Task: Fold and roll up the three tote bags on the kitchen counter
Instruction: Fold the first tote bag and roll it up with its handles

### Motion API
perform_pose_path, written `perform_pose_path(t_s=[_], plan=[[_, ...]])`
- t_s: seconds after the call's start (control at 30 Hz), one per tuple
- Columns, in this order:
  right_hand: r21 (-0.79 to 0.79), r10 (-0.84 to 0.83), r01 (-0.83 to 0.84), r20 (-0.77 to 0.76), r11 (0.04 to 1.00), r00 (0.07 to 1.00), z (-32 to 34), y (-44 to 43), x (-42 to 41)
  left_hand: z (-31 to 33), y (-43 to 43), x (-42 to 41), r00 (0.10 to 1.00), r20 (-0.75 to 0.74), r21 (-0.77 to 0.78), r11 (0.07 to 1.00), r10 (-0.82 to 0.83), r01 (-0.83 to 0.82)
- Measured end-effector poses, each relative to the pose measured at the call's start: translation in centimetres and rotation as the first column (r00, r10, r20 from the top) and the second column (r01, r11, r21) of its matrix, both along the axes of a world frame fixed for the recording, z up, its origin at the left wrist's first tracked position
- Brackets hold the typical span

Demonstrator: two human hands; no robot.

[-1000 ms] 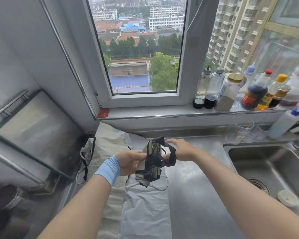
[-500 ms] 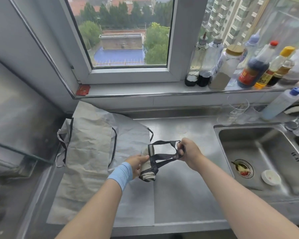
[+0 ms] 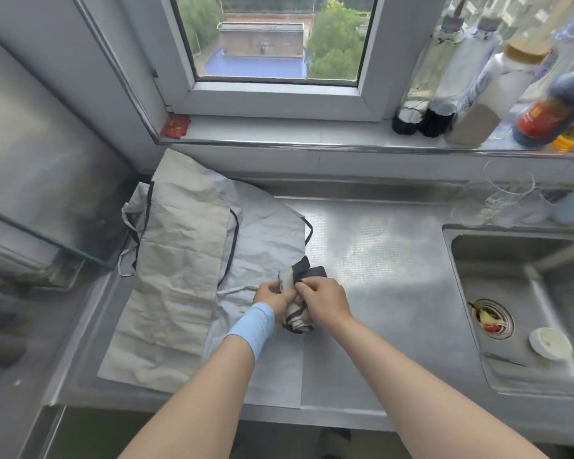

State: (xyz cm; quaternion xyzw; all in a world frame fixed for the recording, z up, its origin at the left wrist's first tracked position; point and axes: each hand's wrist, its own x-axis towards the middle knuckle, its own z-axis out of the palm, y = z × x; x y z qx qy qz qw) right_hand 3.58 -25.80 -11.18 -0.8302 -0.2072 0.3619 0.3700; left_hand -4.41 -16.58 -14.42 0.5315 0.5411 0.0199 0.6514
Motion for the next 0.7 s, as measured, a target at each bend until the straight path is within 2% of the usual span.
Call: perform_pose_path(t_s=[0.1, 0.17, 0.23, 0.4, 0.47, 0.57, 0.63, 0.7], plan=[[-0.012, 0.02, -0.019, 0.086, 1.0, 0.996, -0.9, 0.1, -0.3, 1.1, 0.4, -0.3, 0.994, 0.083, -0.225, 0.973, 0.063, -0.043], [-0.026, 0.039, -0.037, 0.077, 0.999, 0.996, -1.3, 0.3, -0.3, 1.0, 0.8, -0.8, 0.99, 0.121, -0.294, 0.955, 0.074, -0.036], [-0.023, 0.063, -0.061, 0.086, 0.998, 0.994, -1.1, 0.4, -0.4, 0.3, 0.9, -1.3, 0.991, 0.126, -0.264, 0.964, 0.049, -0.014], [-0.092, 0.112, -0.093, 0.227, 0.991, 0.967, -1.0, 0.5, -0.5, -0.2, 1.1, -1.2, 0.997, -0.032, -0.032, 0.997, 0.064, -0.065], [-0.129, 0.164, -0.132, 0.285, 0.983, 0.944, -1.3, 0.1, -0.2, 0.1, 0.6, -0.8, 0.997, -0.03, 0.02, 0.997, 0.078, -0.077], [-0.12, 0.195, -0.163, 0.355, 0.979, 0.914, -1.5, -0.4, 0.3, 0.4, -0.5, -0.1, 0.975, 0.119, -0.039, 0.982, 0.187, -0.184], [-0.113, 0.185, -0.153, 0.391, 0.982, 0.902, -1.7, -0.6, 1.0, 0.5, -1.1, 0.3, 0.926, 0.217, -0.17, 0.946, 0.31, -0.277], [-0.101, 0.199, -0.173, 0.395, 0.98, 0.897, -2.0, -0.7, 1.4, 0.7, -1.4, 0.3, 0.886, 0.286, -0.282, 0.915, 0.366, -0.287]])
